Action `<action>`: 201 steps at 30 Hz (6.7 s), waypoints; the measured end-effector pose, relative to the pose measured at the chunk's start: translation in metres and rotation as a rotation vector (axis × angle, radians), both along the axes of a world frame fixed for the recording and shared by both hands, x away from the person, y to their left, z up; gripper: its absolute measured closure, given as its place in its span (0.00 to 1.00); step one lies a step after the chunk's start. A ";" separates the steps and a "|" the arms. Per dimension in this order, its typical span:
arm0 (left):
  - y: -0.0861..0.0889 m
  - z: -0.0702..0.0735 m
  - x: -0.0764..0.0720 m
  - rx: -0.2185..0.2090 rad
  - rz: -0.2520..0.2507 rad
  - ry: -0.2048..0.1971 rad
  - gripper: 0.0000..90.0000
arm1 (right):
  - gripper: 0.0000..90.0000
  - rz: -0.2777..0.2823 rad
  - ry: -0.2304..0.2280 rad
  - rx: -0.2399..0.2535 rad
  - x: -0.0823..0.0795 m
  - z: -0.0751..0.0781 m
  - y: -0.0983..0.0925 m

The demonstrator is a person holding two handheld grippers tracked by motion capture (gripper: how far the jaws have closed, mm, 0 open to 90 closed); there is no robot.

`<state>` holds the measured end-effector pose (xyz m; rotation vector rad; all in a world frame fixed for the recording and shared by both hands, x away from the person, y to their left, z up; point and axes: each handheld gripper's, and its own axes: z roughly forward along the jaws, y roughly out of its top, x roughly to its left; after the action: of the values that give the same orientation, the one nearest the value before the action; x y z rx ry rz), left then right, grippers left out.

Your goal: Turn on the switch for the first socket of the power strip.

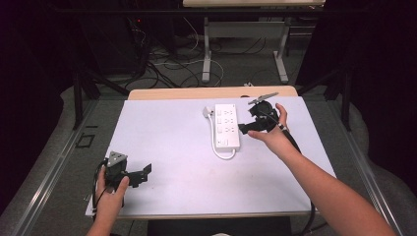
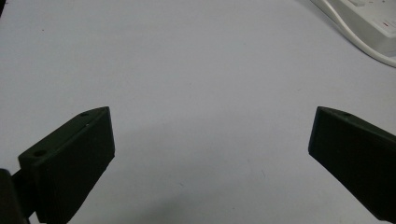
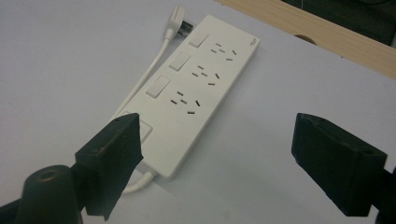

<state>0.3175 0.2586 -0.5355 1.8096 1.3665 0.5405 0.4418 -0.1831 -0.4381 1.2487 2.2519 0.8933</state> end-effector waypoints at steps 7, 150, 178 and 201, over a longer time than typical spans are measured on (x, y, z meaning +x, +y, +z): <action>0.000 0.000 0.000 -0.002 -0.002 0.002 0.00 | 0.21 -0.003 0.011 0.024 0.009 -0.002 0.006; 0.000 -0.001 0.001 -0.010 -0.014 -0.001 0.00 | 1.00 -0.199 0.166 0.266 0.049 -0.093 0.079; 0.000 -0.001 0.001 -0.005 -0.017 0.001 0.00 | 1.00 -0.195 0.163 0.273 0.047 -0.096 0.078; -0.001 -0.002 0.002 -0.005 -0.018 0.002 0.00 | 0.98 -0.198 0.162 0.296 0.049 -0.090 0.071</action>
<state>0.3191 0.2574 -0.5373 1.8172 1.3508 0.5249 0.4906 -0.1125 -0.5279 1.6975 2.1193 1.1125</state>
